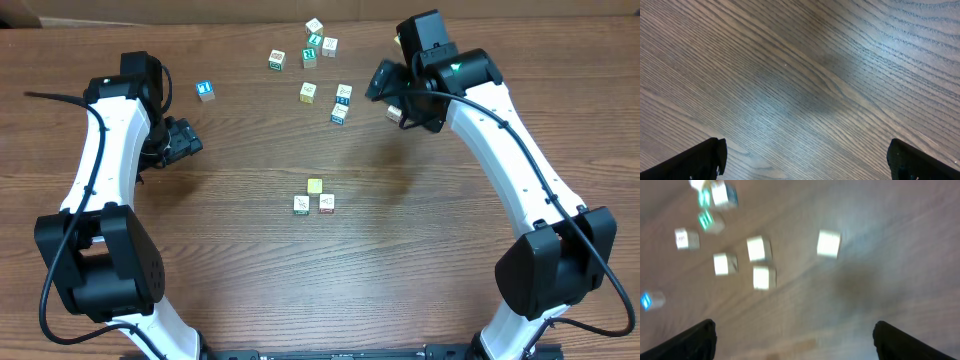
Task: Form a circle
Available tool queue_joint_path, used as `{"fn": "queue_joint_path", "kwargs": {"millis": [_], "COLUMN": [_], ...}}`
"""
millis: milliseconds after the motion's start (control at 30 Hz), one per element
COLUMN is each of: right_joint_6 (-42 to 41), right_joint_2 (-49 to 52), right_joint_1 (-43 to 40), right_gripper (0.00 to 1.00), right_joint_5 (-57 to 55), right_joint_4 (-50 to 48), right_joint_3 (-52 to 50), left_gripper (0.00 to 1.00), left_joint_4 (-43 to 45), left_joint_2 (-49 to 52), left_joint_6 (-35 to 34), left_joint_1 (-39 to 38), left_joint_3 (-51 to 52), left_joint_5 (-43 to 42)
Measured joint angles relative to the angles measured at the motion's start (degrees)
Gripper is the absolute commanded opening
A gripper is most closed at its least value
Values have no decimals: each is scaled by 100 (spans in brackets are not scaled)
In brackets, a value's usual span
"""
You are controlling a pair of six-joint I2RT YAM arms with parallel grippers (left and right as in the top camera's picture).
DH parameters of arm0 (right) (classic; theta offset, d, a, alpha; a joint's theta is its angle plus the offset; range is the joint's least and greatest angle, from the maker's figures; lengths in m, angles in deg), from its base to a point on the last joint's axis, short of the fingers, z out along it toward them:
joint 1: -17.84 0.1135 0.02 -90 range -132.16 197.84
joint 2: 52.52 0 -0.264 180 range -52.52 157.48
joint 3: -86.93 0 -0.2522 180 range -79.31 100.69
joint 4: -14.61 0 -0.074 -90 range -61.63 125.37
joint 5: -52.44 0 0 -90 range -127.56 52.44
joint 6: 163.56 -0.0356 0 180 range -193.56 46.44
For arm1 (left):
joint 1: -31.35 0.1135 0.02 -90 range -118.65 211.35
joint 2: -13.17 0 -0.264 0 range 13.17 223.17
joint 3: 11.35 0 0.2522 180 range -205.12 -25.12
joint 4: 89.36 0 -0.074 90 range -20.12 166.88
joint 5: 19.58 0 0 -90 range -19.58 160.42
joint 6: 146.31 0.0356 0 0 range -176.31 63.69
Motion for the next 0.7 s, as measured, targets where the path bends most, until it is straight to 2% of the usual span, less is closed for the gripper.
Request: {"fn": "queue_joint_path", "kwargs": {"millis": [167, 367, 700], "right_joint_6": [111, 177, 210], "right_joint_2": [0, 125, 1451], "right_joint_1": [-2, -2, -15], "right_gripper": [99, 99, 98], "right_joint_5": [-546, -970, -1528], "right_joint_4": [-944, -1624, -2332], "right_joint_3": [-350, -675, -704], "left_gripper": [100, 100, 100], "left_joint_4": [-2, 0, 0], "left_joint_2": [0, 0, 0], "left_joint_6": [0, 0, 0], "left_joint_1": [0, 0, 0], "left_joint_3": [0, 0, 0], "left_joint_5": [0, 0, 0]}}
